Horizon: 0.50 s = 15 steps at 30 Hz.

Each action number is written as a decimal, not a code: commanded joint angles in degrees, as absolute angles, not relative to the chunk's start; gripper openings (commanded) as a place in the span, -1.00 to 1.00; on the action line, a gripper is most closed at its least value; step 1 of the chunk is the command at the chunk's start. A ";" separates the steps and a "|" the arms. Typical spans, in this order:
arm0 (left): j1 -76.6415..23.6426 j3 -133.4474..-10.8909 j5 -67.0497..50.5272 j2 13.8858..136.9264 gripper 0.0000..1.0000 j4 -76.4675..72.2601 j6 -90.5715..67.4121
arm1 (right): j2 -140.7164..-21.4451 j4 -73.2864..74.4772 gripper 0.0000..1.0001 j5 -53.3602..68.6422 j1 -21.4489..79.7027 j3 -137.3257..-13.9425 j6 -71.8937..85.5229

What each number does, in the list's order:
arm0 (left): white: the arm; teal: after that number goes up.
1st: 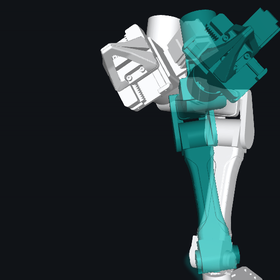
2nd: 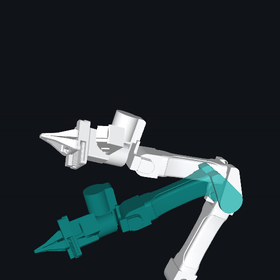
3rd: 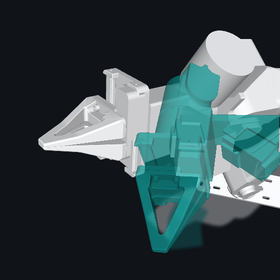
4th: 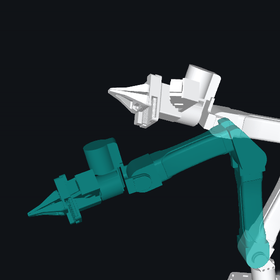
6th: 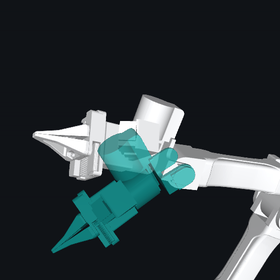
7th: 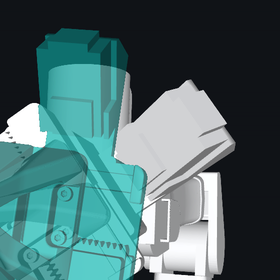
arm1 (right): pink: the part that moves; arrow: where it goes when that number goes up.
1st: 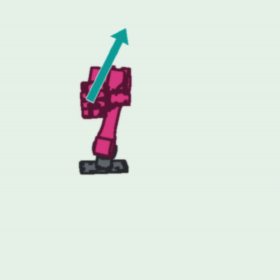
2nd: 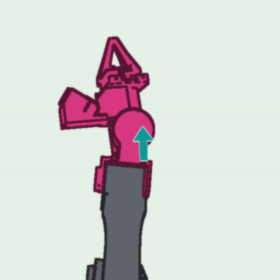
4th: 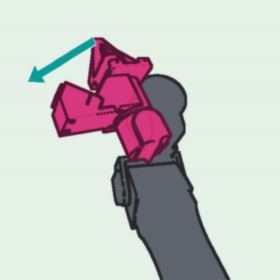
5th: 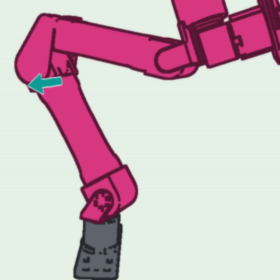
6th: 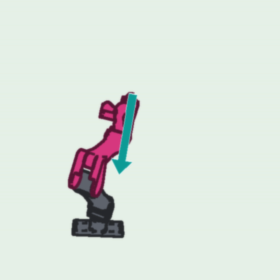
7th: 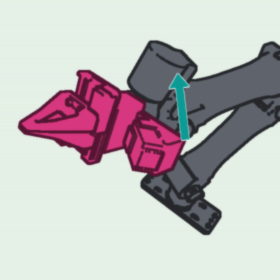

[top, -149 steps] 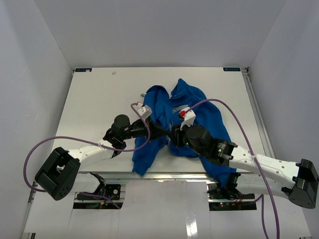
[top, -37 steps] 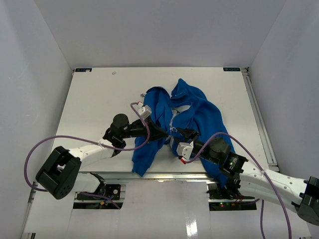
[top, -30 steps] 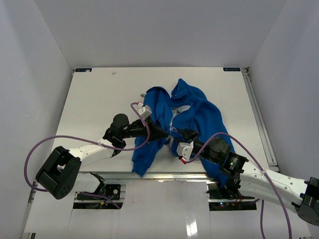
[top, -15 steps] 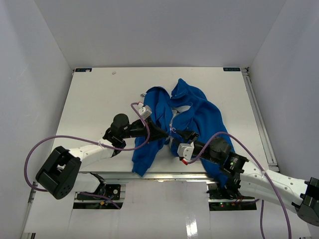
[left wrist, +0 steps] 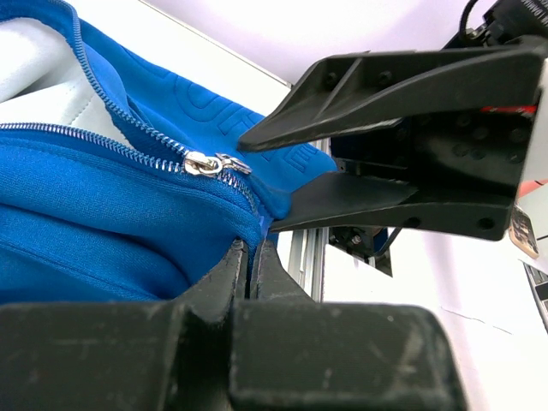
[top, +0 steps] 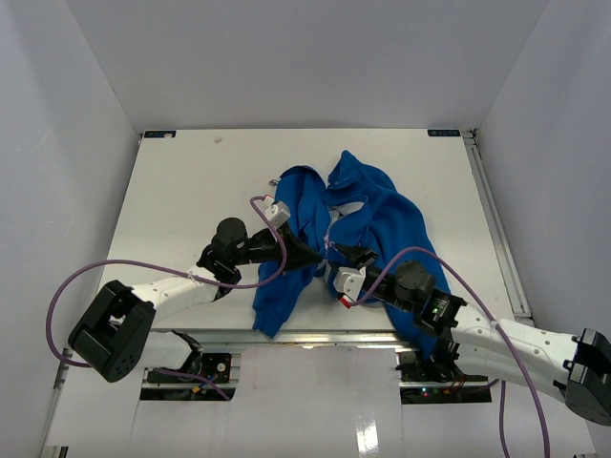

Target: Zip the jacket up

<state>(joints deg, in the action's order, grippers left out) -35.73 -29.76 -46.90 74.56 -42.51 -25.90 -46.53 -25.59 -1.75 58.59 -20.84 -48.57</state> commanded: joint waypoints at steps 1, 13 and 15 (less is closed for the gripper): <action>-35.77 -30.91 -48.08 72.83 -1.00 -42.83 -25.58 | -42.47 -28.01 -0.01 -3.17 58.54 -22.06 -47.28; -35.77 -31.03 -47.96 72.98 -1.00 -42.57 -25.49 | -41.39 -26.25 0.00 -1.55 58.56 -23.15 -45.23; -35.77 -31.03 -47.81 72.95 -1.00 -42.45 -25.40 | -41.31 -26.19 0.00 -0.71 58.62 -23.38 -44.91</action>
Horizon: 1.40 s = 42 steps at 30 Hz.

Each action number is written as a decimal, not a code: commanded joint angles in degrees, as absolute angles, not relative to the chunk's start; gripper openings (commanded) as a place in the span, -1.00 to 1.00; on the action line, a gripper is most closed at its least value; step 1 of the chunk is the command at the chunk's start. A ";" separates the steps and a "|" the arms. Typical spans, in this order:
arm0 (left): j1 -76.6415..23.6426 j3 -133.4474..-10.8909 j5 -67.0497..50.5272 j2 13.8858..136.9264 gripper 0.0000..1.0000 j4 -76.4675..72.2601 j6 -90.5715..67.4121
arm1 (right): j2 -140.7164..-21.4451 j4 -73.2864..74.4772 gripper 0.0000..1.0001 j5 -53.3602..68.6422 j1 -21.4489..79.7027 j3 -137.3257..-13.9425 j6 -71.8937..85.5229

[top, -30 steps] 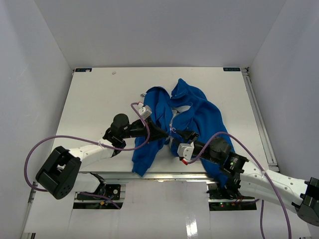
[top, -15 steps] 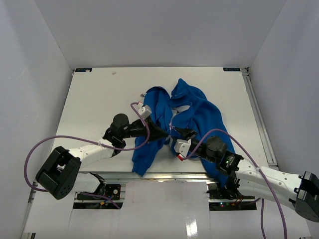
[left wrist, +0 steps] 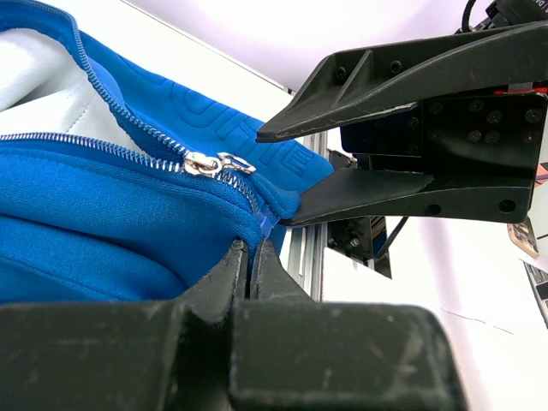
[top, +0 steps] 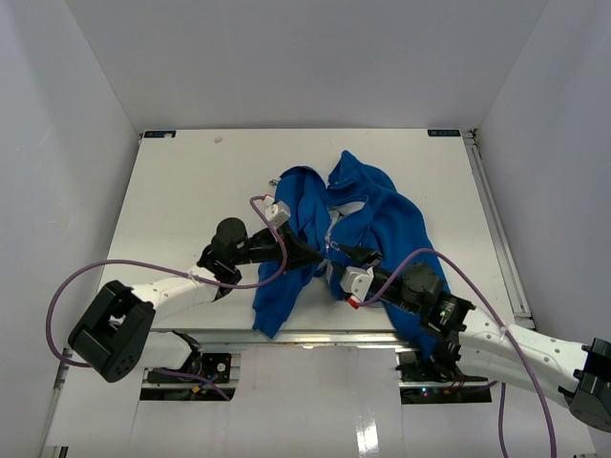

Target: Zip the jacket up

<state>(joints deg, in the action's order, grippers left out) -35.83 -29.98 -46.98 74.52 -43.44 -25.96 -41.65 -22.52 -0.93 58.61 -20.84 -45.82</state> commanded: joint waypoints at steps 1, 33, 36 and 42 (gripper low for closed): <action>-35.77 -31.09 -47.81 73.02 -1.00 -42.38 -25.33 | -41.10 -25.78 0.00 -0.57 58.55 -23.52 -44.71; -35.77 -30.67 -48.16 72.58 -1.00 -42.98 -25.31 | -47.86 -31.82 -0.16 -9.19 58.60 -25.05 -42.08; -35.77 -30.67 -48.16 72.44 -1.00 -43.05 -25.31 | -46.63 -31.82 -0.24 -9.80 58.60 -24.98 -42.01; -35.77 -30.61 -48.16 72.36 -1.00 -43.13 -25.40 | -48.00 -31.34 -0.34 -10.62 58.62 -25.53 -42.25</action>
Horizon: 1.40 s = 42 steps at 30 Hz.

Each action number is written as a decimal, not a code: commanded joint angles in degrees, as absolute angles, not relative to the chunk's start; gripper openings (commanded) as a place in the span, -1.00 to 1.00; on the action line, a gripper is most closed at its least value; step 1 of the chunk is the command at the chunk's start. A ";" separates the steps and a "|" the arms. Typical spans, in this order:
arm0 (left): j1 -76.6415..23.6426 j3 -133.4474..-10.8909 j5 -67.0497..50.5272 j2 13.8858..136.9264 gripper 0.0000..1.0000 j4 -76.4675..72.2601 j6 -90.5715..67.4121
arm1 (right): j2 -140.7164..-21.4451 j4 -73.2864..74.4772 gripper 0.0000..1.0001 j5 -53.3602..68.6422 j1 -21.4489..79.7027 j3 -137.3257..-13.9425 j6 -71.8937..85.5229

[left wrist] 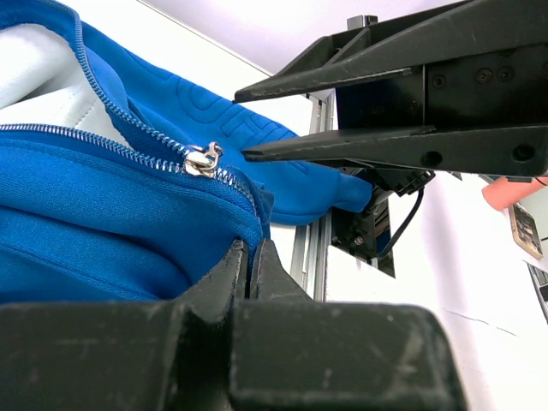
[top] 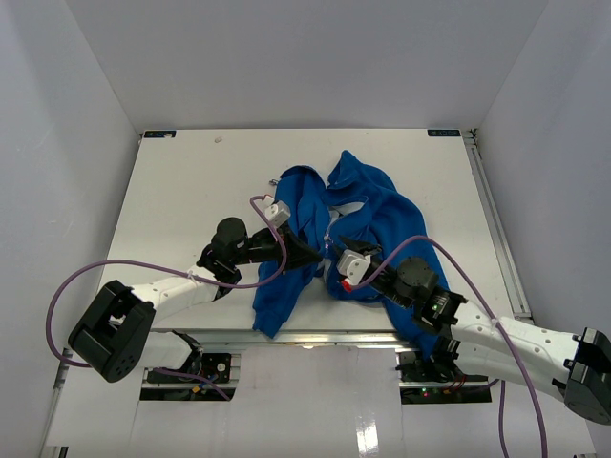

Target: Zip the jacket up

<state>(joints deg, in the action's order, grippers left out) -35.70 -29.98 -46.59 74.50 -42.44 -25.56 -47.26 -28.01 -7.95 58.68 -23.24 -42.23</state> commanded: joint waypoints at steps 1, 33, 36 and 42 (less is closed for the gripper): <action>-35.77 -30.59 -48.16 72.29 -1.00 -43.15 -25.40 | -48.33 -31.29 -0.35 -10.81 58.58 -25.62 -42.27; -35.77 -30.50 -49.10 72.60 -1.00 -44.00 -25.63 | -57.35 -28.53 -0.19 -3.78 58.48 -29.20 -37.94; -35.77 -30.57 -49.22 72.58 -1.00 -43.92 -25.68 | -58.60 -31.05 -0.41 -5.21 58.45 -28.96 -36.65; -35.77 -30.98 -46.26 72.95 -1.00 -40.11 -24.52 | -59.54 -36.83 -0.51 -13.92 58.27 -27.51 -30.57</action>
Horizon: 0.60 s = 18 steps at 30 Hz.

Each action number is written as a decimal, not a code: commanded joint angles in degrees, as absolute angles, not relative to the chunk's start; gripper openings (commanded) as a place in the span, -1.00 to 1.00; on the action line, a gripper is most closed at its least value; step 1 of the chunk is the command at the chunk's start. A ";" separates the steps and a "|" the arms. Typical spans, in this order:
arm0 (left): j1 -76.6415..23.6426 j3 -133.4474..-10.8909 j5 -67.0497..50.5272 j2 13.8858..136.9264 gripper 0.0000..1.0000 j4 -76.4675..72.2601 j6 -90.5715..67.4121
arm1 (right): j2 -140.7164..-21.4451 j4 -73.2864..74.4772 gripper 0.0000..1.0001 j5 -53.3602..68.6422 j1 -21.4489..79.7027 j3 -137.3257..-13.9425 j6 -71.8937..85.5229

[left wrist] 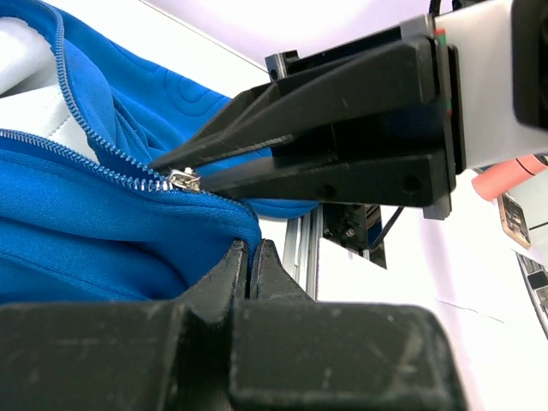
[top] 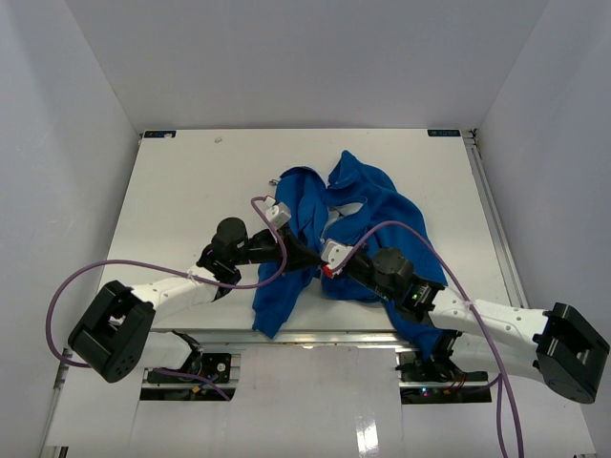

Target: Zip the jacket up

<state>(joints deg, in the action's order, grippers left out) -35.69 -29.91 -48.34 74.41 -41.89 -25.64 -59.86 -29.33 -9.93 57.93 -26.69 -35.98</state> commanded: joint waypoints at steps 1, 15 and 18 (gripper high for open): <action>-35.77 -31.15 -44.68 73.04 -1.00 -38.58 -24.36 | -59.11 -37.02 -0.43 -13.73 58.27 -26.94 -29.18; -35.68 -26.81 -29.66 62.80 -0.71 -29.75 -24.61 | -61.92 -40.08 -0.56 -6.68 58.23 -23.07 -15.25; -35.68 -26.08 -30.23 63.88 -0.82 -30.98 -24.61 | -64.71 -43.23 -0.51 -6.78 58.27 -22.54 -15.91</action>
<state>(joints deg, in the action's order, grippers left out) -35.75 -27.30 -32.00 63.52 -30.76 -24.88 -61.92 -36.39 -8.45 57.91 -23.47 -17.71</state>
